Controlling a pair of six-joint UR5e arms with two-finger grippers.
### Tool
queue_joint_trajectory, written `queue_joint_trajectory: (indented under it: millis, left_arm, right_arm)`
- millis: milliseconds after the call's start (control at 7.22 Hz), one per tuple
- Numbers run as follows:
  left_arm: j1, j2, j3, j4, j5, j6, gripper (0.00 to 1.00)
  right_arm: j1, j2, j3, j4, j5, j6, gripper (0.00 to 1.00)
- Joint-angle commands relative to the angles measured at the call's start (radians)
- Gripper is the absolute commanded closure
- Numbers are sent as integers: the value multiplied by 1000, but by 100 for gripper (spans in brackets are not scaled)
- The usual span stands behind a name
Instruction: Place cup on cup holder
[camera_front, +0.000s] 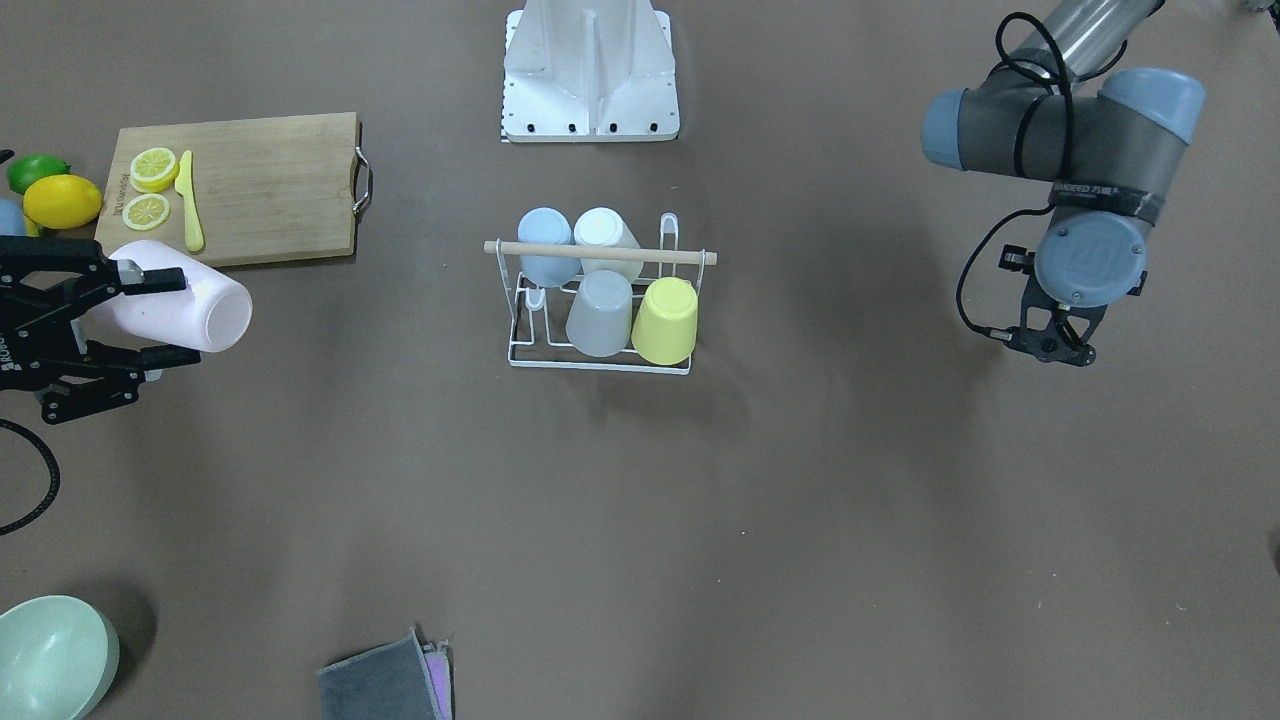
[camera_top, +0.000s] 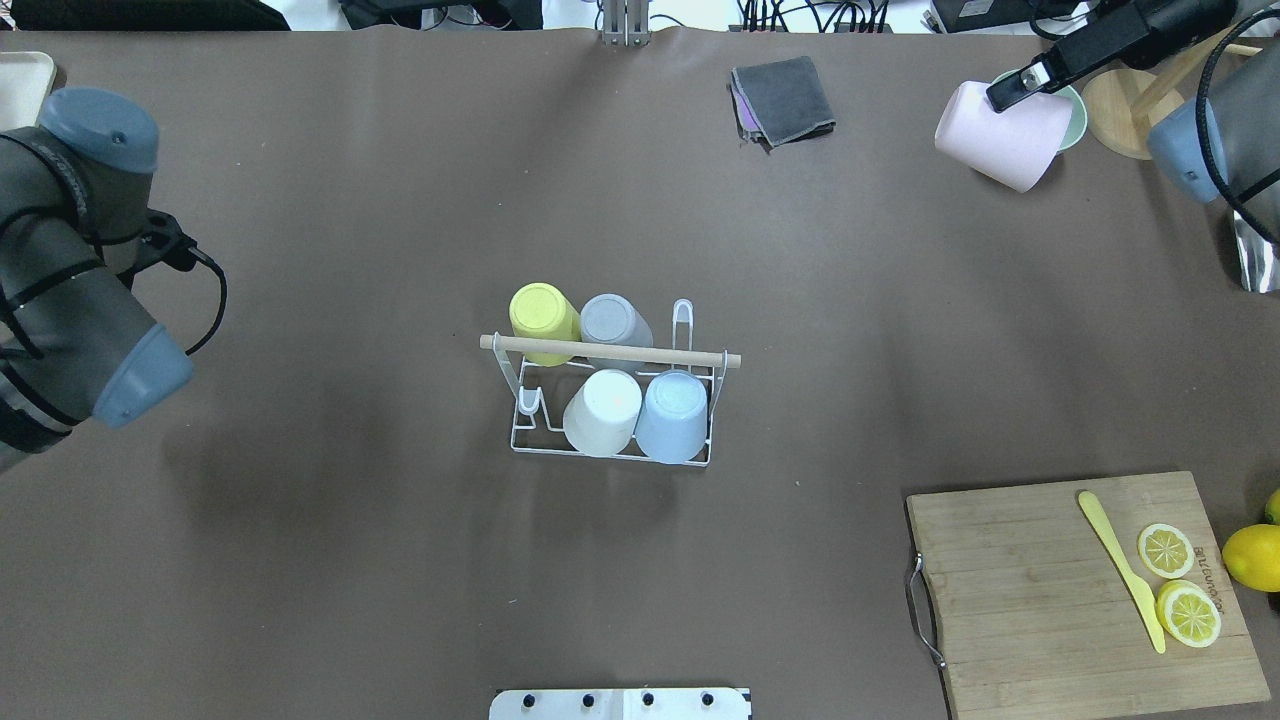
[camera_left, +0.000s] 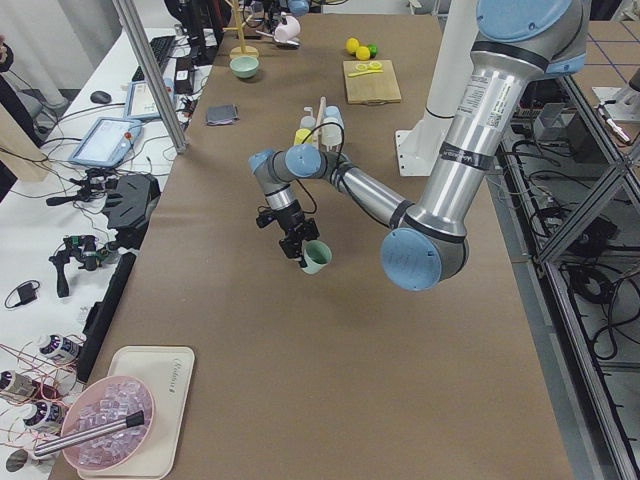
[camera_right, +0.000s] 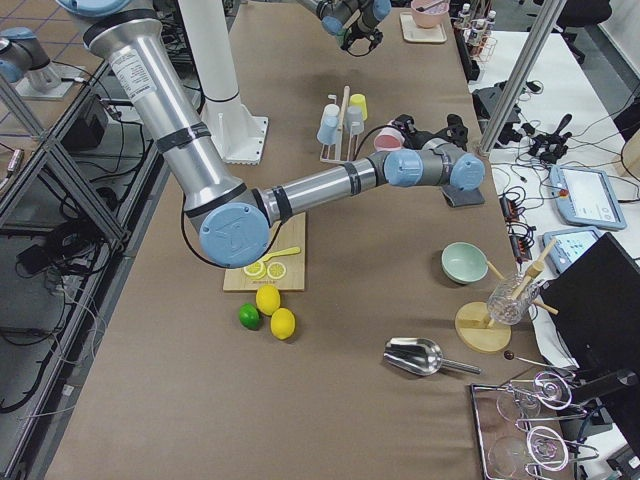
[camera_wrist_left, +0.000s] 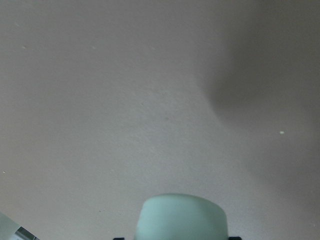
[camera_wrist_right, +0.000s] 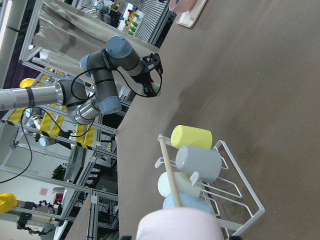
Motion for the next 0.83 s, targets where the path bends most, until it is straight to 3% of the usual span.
queue_joint_trajectory:
  millis: [0, 138, 692]
  left_arm:
    - [-117, -73, 3, -7, -3, -19, 56]
    - [-158, -81, -7, -50, -8, -49, 56]
    - [-166, -13, 6, -573, -1, -392, 57]
  right_arm:
    - [-26, -1, -16, 80, 111, -1, 75]
    - [-36, -1, -17, 97, 154, -7, 75]
    - [-96, 0, -19, 104, 317, -108, 75]
